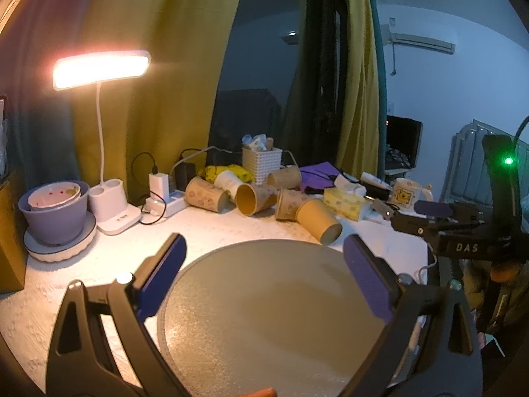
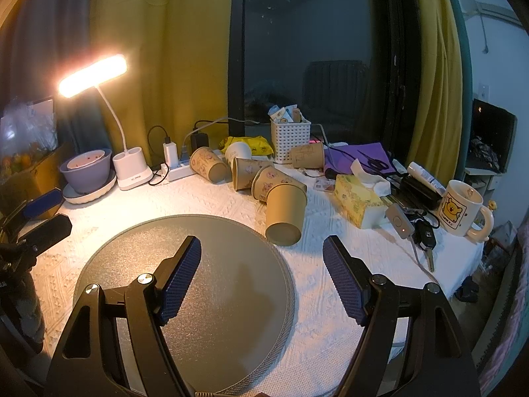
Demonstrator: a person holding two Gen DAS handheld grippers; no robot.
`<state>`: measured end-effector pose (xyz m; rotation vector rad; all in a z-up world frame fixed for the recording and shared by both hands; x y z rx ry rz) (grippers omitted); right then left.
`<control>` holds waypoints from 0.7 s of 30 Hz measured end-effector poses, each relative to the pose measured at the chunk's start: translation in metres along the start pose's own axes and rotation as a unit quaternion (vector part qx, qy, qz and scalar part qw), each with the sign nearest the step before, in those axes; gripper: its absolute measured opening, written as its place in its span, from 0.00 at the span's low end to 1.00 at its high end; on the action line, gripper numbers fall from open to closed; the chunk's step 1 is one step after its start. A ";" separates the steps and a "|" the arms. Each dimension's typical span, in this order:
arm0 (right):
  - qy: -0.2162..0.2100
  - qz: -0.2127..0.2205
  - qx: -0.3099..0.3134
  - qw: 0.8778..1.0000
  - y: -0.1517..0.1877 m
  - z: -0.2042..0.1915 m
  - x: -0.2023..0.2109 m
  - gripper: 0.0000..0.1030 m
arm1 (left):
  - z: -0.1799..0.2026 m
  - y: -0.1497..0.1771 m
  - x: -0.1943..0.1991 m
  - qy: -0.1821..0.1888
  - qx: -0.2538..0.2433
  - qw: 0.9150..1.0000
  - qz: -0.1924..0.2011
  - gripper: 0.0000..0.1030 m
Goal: Flip cup upright
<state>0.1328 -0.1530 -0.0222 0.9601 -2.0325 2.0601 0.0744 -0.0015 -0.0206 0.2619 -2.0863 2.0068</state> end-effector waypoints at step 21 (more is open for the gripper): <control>0.000 0.001 0.000 1.000 0.000 0.000 0.000 0.77 | -0.001 0.001 0.000 -0.002 -0.002 1.000 0.000 0.94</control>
Point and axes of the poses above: each gripper's, at about its wrist camera, not at the fingertips, and x roughly against the way its jaws point, z to its right, y to its underside, the point moved 8 cm from there along -x, roughly the way its jaws point, and after that the axes turned 9 degrees about -x, right-handed, at the moved point
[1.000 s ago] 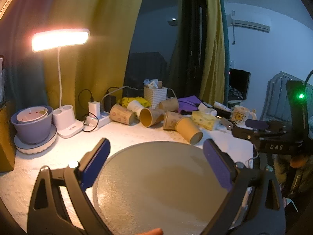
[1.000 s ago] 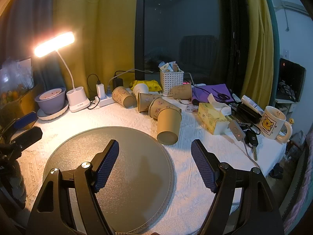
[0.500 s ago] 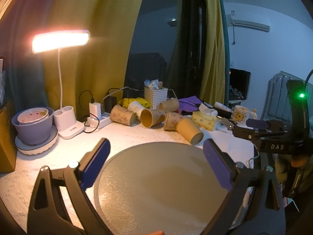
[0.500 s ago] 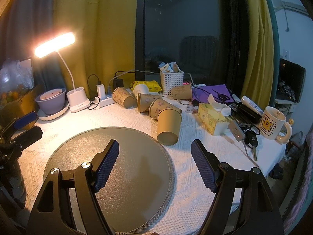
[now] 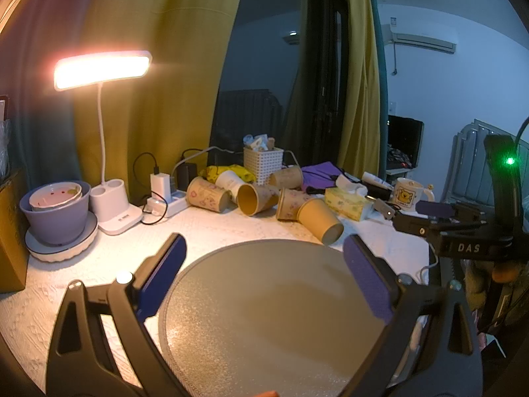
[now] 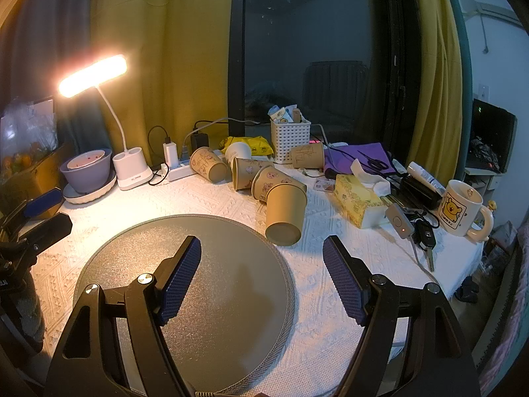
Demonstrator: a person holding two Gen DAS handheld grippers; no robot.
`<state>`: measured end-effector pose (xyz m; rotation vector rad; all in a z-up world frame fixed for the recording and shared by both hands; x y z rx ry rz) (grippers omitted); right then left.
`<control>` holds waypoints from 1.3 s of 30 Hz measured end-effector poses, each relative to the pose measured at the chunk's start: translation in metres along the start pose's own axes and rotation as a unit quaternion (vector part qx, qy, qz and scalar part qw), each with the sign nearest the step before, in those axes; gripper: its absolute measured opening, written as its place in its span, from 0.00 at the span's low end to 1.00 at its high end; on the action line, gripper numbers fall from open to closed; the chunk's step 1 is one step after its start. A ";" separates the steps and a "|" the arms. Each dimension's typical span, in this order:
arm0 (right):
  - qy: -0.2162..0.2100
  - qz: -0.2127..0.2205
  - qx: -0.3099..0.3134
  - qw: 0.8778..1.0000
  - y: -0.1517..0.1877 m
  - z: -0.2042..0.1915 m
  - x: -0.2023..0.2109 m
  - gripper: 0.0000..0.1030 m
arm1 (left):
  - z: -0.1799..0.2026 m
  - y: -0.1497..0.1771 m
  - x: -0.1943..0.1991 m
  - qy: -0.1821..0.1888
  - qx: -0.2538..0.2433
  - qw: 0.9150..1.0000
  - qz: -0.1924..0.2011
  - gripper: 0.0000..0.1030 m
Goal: Flip cup upright
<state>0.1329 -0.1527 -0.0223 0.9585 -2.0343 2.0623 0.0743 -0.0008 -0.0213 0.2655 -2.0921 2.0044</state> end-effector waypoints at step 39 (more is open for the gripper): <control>0.000 -0.001 -0.001 1.000 0.001 0.001 0.000 0.77 | 0.004 -0.002 -0.004 0.006 -0.005 1.000 -0.007 0.94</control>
Point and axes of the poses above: each gripper's, at about its wrist camera, not at the fingertips, and x roughly against the way its jaws point, z to its right, y to its underside, the point moved 8 cm from there along -x, roughly the way its jaws point, and after that the axes turned 9 degrees about -x, right-handed, at the moved point
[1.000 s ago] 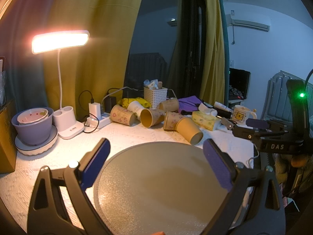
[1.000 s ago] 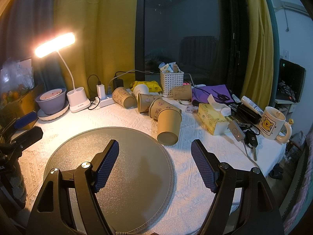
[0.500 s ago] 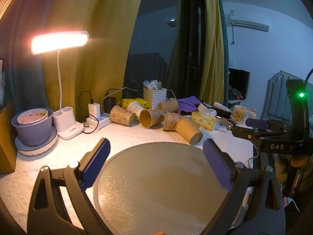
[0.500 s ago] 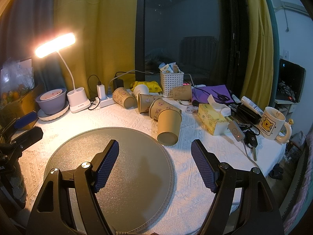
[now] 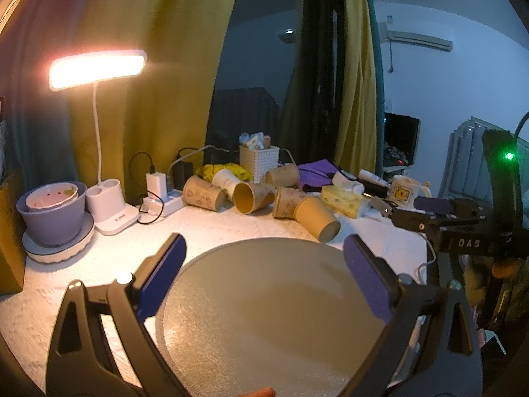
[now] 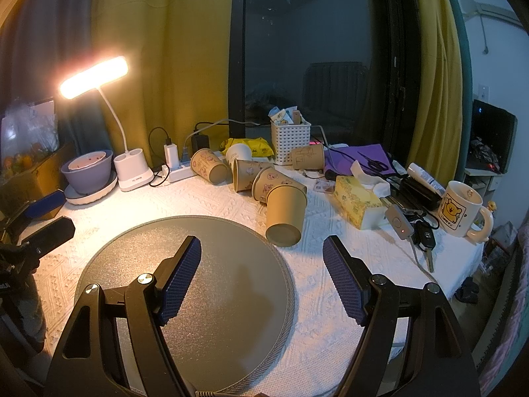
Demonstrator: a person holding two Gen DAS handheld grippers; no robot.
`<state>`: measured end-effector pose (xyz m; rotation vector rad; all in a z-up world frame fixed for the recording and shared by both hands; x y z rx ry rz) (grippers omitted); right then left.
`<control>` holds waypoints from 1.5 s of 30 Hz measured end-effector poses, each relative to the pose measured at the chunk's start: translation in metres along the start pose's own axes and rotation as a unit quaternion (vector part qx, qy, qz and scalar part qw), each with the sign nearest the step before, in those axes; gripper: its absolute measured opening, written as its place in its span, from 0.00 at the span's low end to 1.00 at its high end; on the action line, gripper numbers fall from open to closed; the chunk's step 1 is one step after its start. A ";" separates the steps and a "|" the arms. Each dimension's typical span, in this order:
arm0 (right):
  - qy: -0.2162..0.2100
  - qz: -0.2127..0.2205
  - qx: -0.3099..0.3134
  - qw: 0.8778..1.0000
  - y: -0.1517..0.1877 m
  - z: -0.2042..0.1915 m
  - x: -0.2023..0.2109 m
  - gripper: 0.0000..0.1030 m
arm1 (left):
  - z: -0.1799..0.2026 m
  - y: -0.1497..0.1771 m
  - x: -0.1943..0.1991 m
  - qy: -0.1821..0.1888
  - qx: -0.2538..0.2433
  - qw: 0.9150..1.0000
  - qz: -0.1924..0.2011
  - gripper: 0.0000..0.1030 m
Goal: Flip cup upright
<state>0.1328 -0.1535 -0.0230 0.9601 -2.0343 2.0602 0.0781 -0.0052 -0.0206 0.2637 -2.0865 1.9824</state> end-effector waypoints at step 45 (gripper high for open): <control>-0.007 -0.077 -0.089 0.993 -0.115 0.159 -0.201 0.76 | 0.057 -0.107 -0.323 0.053 -0.221 0.951 -0.208 0.93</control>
Point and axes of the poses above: each gripper's, at about its wrist camera, not at the fingertips, and x roughly against the way its jaws point, z to its right, y to its underside, the point moved 8 cm from there along -x, roughly the way its jaws point, and after that the axes turned 9 degrees about -x, right-handed, at the moved point
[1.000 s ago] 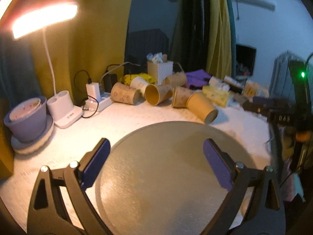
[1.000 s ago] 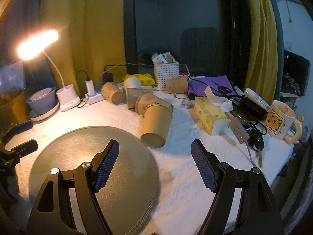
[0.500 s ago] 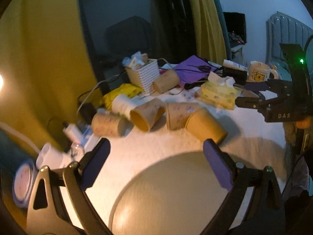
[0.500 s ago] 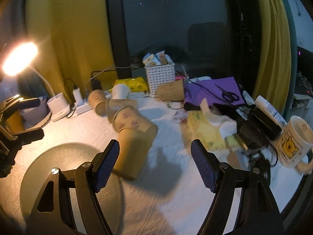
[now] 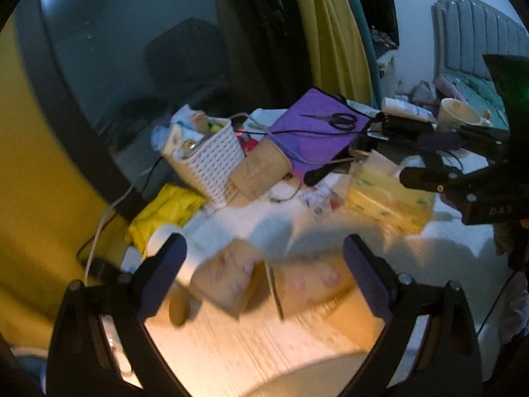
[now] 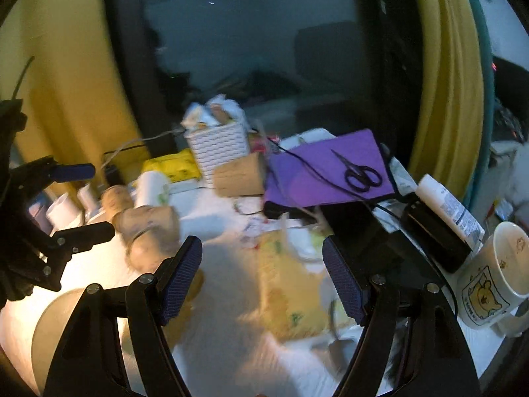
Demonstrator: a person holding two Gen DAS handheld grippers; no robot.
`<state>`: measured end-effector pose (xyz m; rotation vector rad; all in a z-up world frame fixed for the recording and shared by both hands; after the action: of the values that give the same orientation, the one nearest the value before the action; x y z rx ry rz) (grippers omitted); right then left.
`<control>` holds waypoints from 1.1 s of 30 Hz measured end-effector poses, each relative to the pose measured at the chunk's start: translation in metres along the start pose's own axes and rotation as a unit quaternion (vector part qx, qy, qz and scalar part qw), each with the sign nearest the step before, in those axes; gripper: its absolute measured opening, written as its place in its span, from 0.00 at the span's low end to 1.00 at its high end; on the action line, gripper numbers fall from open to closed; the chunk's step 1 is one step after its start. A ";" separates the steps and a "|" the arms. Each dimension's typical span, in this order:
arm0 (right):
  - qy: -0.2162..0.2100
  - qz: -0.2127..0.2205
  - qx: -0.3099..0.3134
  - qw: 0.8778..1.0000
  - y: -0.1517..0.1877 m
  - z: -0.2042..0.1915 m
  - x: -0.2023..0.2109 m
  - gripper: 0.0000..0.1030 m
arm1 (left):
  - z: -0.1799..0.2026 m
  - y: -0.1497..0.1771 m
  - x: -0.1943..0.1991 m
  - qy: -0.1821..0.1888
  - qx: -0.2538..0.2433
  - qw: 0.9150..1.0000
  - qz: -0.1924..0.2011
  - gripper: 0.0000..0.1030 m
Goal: Flip cup upright
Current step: 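Move the left gripper toward the tipped brown paper cup near the basket, then close the left gripper on the brown paper cup and lift it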
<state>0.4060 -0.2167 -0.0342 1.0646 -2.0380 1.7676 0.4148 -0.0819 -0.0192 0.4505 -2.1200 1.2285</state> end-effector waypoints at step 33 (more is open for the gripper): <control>-0.030 -0.060 -0.083 0.994 -0.022 0.032 -0.072 0.76 | -0.008 -0.036 -0.207 0.030 -0.152 0.980 -0.125 0.65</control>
<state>0.4802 -0.2206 -0.0692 1.1746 -2.0672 1.4972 0.5904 -0.0977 -0.1330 0.5160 -2.0800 0.7527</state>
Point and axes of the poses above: each gripper's, at about its wrist camera, not at the fingertips, and x roughly against the way its jaws point, z to its right, y to its underside, the point moved 8 cm from there along -x, roughly the way its jaws point, and after that the axes turned 9 degrees about -x, right-handed, at the moved point
